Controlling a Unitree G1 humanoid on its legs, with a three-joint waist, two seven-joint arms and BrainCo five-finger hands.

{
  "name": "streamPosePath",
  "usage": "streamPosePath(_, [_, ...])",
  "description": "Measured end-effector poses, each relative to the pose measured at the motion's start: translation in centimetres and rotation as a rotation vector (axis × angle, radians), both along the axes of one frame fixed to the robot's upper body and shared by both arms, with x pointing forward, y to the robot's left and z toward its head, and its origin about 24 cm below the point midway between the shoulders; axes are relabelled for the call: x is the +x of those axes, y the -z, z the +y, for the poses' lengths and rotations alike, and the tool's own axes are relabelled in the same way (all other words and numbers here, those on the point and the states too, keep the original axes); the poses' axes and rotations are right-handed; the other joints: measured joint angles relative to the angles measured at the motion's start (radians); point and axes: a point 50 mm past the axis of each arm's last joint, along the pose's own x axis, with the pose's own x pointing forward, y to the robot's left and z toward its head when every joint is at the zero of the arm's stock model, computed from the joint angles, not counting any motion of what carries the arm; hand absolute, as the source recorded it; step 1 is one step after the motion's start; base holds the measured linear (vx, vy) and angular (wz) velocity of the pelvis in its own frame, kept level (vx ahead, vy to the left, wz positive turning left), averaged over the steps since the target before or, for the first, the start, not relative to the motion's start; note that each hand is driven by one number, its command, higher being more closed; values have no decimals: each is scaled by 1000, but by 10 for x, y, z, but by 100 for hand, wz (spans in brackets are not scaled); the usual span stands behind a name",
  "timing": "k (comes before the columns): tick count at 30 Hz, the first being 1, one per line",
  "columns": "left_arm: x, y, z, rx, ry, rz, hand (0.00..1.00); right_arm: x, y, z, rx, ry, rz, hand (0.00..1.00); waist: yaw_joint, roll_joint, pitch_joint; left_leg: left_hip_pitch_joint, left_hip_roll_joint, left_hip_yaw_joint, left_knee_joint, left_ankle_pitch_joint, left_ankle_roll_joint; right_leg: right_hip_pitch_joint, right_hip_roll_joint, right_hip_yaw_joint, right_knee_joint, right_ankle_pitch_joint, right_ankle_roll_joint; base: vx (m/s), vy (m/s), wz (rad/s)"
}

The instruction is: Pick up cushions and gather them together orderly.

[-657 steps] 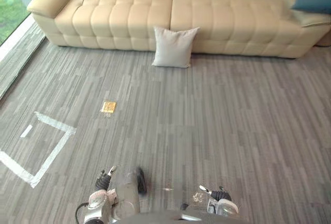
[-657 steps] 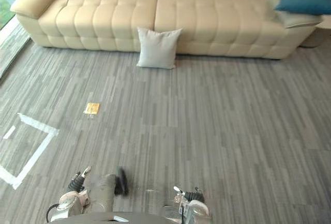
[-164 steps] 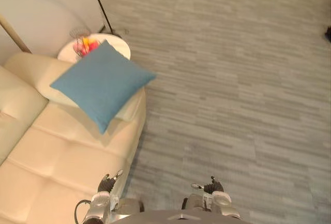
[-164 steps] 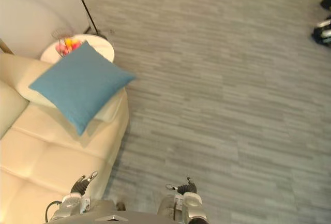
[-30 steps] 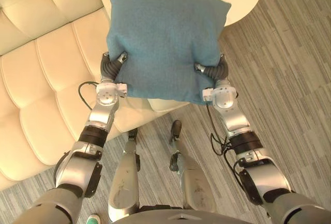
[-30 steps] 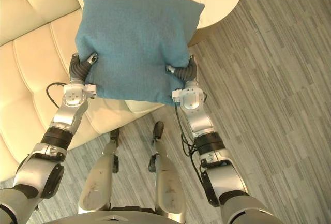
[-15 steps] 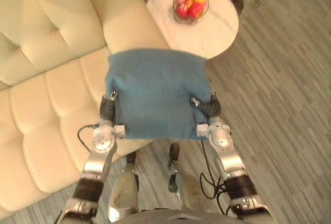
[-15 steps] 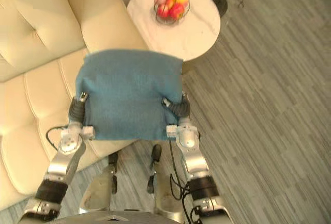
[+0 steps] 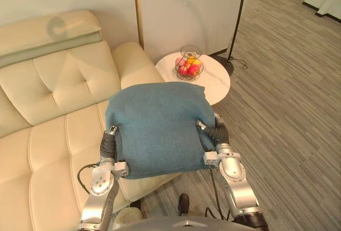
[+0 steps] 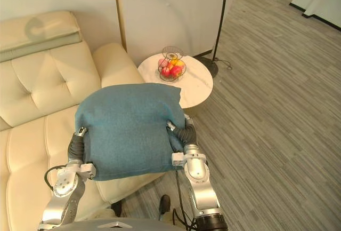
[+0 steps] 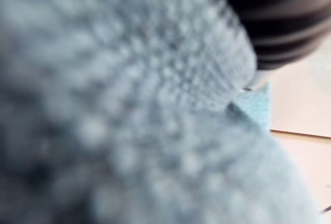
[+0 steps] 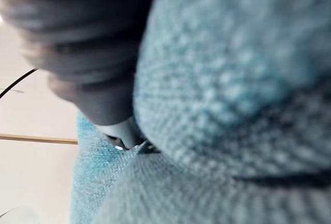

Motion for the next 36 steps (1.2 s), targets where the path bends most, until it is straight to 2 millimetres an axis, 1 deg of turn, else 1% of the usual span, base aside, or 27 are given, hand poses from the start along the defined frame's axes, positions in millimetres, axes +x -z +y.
streamPosePath(4, [-6, 4, -2, -13, 7, 20, 100, -7, 7, -2, 4, 5, 33, 100, 0, 3, -7, 15, -2, 37, 9, -16, 3, -8, -4, 36, 13, 2, 0, -57, 28, -28])
streamPosePath(6, [-2, 0, -4, -15, 16, 1, 100, -7, 7, -4, 10, 14, 31, 100, -2, -1, -6, -52, -5, 50, 108, -35, 18, -88, -17, 45, 124, -11, 23, -107, 42, -17])
streamPosePath(7, [0, -2, -5, -16, 20, -11, 100, -6, 6, -5, 15, 20, 30, 100, -3, 0, -6, -83, -5, 48, 144, -44, 24, -109, -22, 54, 145, -6, 46, -150, 46, 0])
streamPosePath(8, [4, -6, -6, -17, 22, -32, 100, -5, 5, -6, 21, 26, 24, 100, -3, 13, -3, -115, 17, 48, 151, -44, 42, -141, -22, 70, 230, -53, 55, -192, 37, 25])
streamPosePath(9, [8, -9, -6, -15, 27, -44, 100, -6, 5, -6, 38, 31, 26, 100, -9, 14, -1, -131, 17, 23, 163, -40, 50, -193, -34, 70, 466, -181, 15, -179, 4, 45])
streamPosePath(10, [8, -10, -7, -15, 28, -48, 100, -7, 6, -7, 43, 34, 31, 100, -11, 14, -1, -128, 14, 1, 168, -37, 52, -201, -43, 71, 601, -250, 25, -105, -45, 76])
streamPosePath(11, [8, -9, -6, -15, 25, -47, 100, -7, 6, -6, 51, 35, 31, 100, -8, 18, 1, -131, 8, -33, 182, -29, 48, -160, -53, 93, 746, -324, 78, -108, -108, 77])
streamPosePath(12, [8, -10, -5, -14, 19, -48, 100, -7, 4, -5, 55, 31, 21, 100, 9, 3, -9, -153, 2, -57, 203, -24, 42, -96, -52, 125, 766, -361, 98, -173, -184, 74])
streamPosePath(14, [8, -15, -4, -14, 6, -69, 100, -6, -5, -3, 59, 24, -21, 100, 35, -12, -20, -220, -9, -100, 239, -8, 26, -14, -29, 158, 651, -440, 76, -238, -209, 60])
streamPosePath(15, [9, -19, -5, -17, 7, -87, 100, -6, -11, -4, 60, 30, -52, 100, 44, -6, -18, -261, -9, -126, 247, 11, 18, 6, -10, 154, 572, -471, 49, -355, -240, 75])
streamPosePath(16, [9, -23, -7, -26, 6, -106, 100, -7, -14, -5, 68, 37, -71, 100, 56, 19, -16, -306, 4, -159, 237, 48, 13, 18, 20, 137, 489, -501, 16, -379, -223, 72])
streamPosePath(18, [4, -26, -9, -47, -2, -114, 100, -10, -11, -6, 79, 45, -54, 100, 47, 61, -6, -317, 40, -180, 204, 64, 14, 19, 61, 68, 498, -488, -8, -335, -169, 88])
streamPosePath(19, [2, -27, -11, -54, 0, -117, 100, -12, -8, -7, 88, 49, -41, 100, 41, 70, -3, -315, 55, -165, 179, 57, 11, 9, 66, 30, 519, -488, -15, -388, -172, 129])
streamPosePath(20, [0, -28, -14, -66, 4, -119, 100, -14, -6, -9, 93, 61, -31, 100, 28, 71, -2, -329, 76, -111, 157, 9, 6, -3, 51, -23, 526, -480, -36, -313, -92, 97])
streamPosePath(21, [-1, -28, -17, -74, 7, -117, 100, -14, -6, -11, 90, 66, -33, 100, 34, 63, 2, -338, 85, -86, 158, -1, 7, -16, 44, -42, 526, -475, -47, -351, -45, 83])
streamPosePath(22, [-1, -28, -19, -79, 13, -118, 100, -12, -8, -13, 95, 77, -41, 100, 36, 75, -3, -375, 93, 8, 212, -3, 16, -32, 30, -73, 521, -459, -58, -230, 28, 75])
streamPosePath(23, [1, -30, -20, -78, 19, -126, 100, -13, -8, -13, 101, 84, -40, 100, 14, 69, -2, -395, 79, 95, 327, -25, 70, -39, -3, -120, 516, -443, -57, -215, 20, 78])
streamPosePath(24, [1, -30, -20, -78, 19, -127, 100, -13, -7, -13, 108, 84, -38, 100, 10, 65, -3, -395, 81, 123, 382, -36, 87, -42, -15, -133, 516, -437, -56, -174, 47, 92])
streamPosePath(25, [3, -31, -20, -77, 22, -133, 100, -14, -10, -13, 118, 87, -49, 100, 0, 67, -5, -379, 102, 177, 530, -87, 114, -46, -44, -168, 513, -420, -49, -165, 96, 63])
streamPosePath(28, [12, -32, -24, -71, 45, -147, 100, -16, -18, -16, 122, 113, -83, 100, -19, 65, -11, -310, 155, 228, 627, -195, 105, -50, -90, -239, 497, -391, -29, -135, 185, 92])
streamPosePath(29, [21, -30, -31, -62, 88, -144, 100, -16, -19, -25, 115, 148, -91, 100, -26, 56, -23, -280, 177, 255, 620, -222, 98, -49, -129, -288, 475, -372, -1, -79, 256, 143])
streamPosePath(30, [26, -26, -38, -64, 113, -133, 100, -16, -20, -32, 106, 175, -98, 100, -40, 59, -41, -243, 181, 275, 532, -224, 59, -45, -150, -327, 447, -350, 30, -53, 277, 151])
streamPosePath(31, [28, -24, -43, -71, 128, -126, 100, -16, -21, -37, 101, 193, -107, 100, -51, 81, -58, -220, 155, 259, 426, -233, -9, -44, -153, -342, 424, -333, 54, -4, 374, 129])
streamPosePath(32, [30, -16, -42, -51, 136, -97, 100, -13, -9, -35, 129, 211, -66, 100, -54, 38, -72, -201, 77, 248, 319, -164, 22, -42, -180, -320, 359, -286, 45, 27, 321, 84])
streamPosePath(33, [30, -14, -41, -45, 136, -89, 100, -12, -6, -34, 136, 214, -53, 100, -54, 29, -77, -196, 59, 245, 292, -151, 30, -37, -181, -313, 333, -270, 46, 49, 400, 78])
streamPosePath(34, [29, -11, -37, -23, 138, -76, 100, -11, 4, -31, 150, 218, -10, 100, -52, 6, -77, -198, 26, 225, 283, -143, 43, 1, -190, -307, 264, -246, 57, 35, 232, 48])
streamPosePath(36, [27, -5, -30, 2, 131, -47, 100, -11, 18, -25, 178, 216, 50, 100, -40, -3, -78, -196, 8, 218, 292, -146, 56, 33, -189, -292, 220, -218, 58, 12, 170, 36])
